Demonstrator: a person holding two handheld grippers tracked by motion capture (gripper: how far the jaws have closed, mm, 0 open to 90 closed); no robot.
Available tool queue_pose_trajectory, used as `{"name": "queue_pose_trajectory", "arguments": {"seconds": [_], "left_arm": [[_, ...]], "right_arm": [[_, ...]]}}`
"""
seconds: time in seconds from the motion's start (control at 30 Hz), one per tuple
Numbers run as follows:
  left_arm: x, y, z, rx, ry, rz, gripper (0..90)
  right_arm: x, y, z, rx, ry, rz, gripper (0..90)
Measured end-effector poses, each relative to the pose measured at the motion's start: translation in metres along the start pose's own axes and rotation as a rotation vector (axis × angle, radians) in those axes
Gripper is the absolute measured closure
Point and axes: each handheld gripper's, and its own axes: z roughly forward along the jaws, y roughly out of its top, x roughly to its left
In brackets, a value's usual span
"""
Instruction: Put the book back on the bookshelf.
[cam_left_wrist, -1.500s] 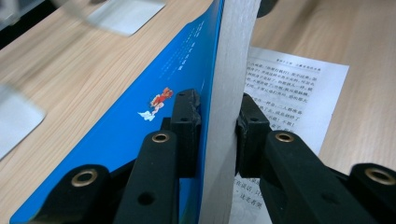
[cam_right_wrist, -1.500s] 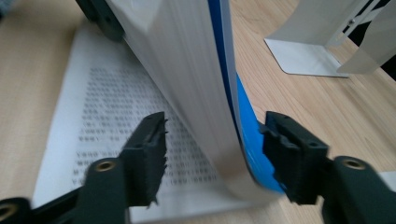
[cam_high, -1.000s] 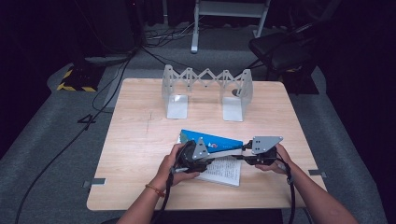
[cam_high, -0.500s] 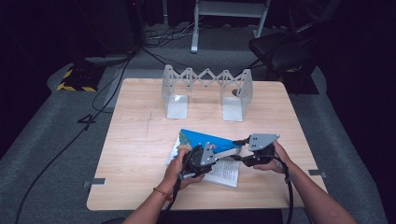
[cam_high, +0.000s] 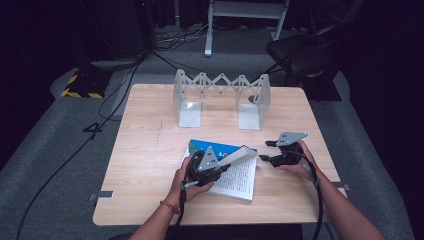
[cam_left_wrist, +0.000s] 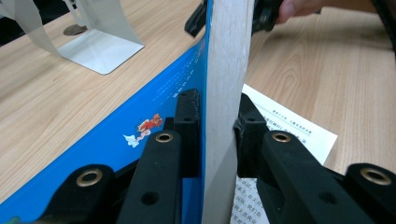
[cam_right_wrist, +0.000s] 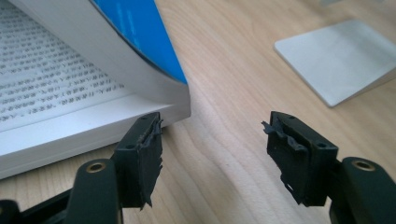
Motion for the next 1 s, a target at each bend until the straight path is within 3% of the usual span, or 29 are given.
{"name": "queue_pose_trajectory", "arguments": {"seconds": [0.17, 0.33, 0.47, 0.53, 0.57, 0.63, 0.7, 0.73, 0.87, 1.0], "left_arm": [[0.002, 0.0, -0.004, -0.01, -0.002, -0.009, 76.2], [0.005, -0.001, -0.007, -0.025, -0.016, -0.027, 76.1], [0.007, -0.001, -0.008, -0.031, -0.028, -0.039, 75.9], [0.007, 0.0, -0.008, -0.005, -0.043, -0.043, 74.8], [0.007, 0.0, -0.01, 0.004, -0.036, -0.045, 74.4], [0.006, 0.001, -0.013, 0.014, -0.036, -0.041, 74.3], [0.004, 0.001, -0.018, 0.025, -0.026, -0.029, 74.1], [0.004, 0.0, -0.02, 0.023, -0.028, -0.025, 74.1], [0.006, -0.003, -0.03, 0.0, -0.035, -0.034, 74.1], [0.009, -0.013, -0.047, -0.089, -0.036, -0.054, 73.3]], "right_arm": [[0.002, -0.002, 0.02, 0.063, -0.016, -0.011, 34.5], [0.0, -0.003, 0.03, 0.054, 0.005, -0.001, 31.6], [-0.004, -0.005, 0.035, 0.012, 0.031, 0.02, 30.4], [0.001, -0.005, 0.033, -0.032, 0.021, -0.016, 44.2], [0.005, -0.004, 0.031, -0.057, 0.008, -0.032, 46.8], [0.006, -0.003, 0.03, -0.067, -0.004, -0.024, 46.9], [0.004, 0.002, 0.022, -0.121, 0.032, 0.01, 50.3], [0.004, 0.002, 0.022, -0.121, 0.032, 0.01, 50.3], [0.007, 0.012, 0.015, -0.147, 0.045, 0.0, 54.1], [0.012, 0.025, 0.005, -0.212, 0.072, 0.009, 57.6]]}}
